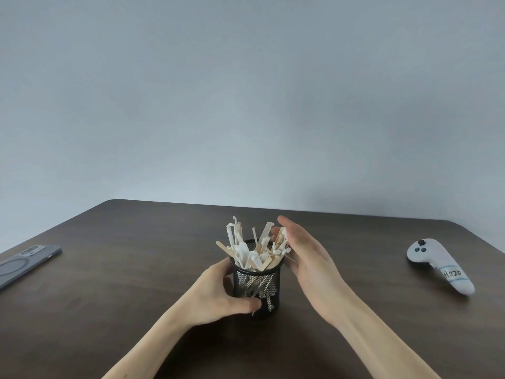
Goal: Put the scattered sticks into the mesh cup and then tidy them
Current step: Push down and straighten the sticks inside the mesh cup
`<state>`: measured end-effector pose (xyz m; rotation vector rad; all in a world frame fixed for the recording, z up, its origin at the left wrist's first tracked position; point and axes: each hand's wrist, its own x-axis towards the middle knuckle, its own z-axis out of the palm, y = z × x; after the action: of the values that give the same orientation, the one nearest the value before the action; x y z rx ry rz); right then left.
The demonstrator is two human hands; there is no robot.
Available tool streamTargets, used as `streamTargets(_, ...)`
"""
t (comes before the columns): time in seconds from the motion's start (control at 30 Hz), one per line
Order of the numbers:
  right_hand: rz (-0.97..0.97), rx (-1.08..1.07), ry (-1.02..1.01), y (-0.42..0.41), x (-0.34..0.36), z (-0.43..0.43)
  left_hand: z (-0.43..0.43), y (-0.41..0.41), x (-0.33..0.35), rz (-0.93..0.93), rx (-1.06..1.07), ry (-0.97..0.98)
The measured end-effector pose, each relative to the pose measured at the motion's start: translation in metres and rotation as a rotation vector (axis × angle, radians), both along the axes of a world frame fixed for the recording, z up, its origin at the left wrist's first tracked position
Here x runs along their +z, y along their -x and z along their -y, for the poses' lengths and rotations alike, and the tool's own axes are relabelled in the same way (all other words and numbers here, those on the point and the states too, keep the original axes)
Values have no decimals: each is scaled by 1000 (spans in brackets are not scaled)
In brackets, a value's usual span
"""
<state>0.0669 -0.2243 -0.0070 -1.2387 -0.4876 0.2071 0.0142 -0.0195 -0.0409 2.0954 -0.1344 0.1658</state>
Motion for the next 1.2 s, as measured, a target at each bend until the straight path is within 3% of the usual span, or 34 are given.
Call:
streamTargets(0.07,-44,9,-15,-2,-5,2,0,0,-1,1,2,4)
streamTargets(0.17,-17,101,233,-5,-18,0,-1,-2,-2,14,0,19)
streamTargets(0.3,179,133,504,-1,-34,2,0,1,-1,43,-18,-14)
streamTargets(0.43,284,9,510,2,-36,-3,-3,-3,1,54,-2,11)
streamTargets(0.6,320,31,536,0,-37,0,-1,-1,-1,67,-22,5)
streamTargets(0.93,289,9,554,3,-39,2,0,-2,-3,44,-43,73)
streamTargets(1.2,323,-172,581,15,-42,14,5,5,-5,60,-48,34)
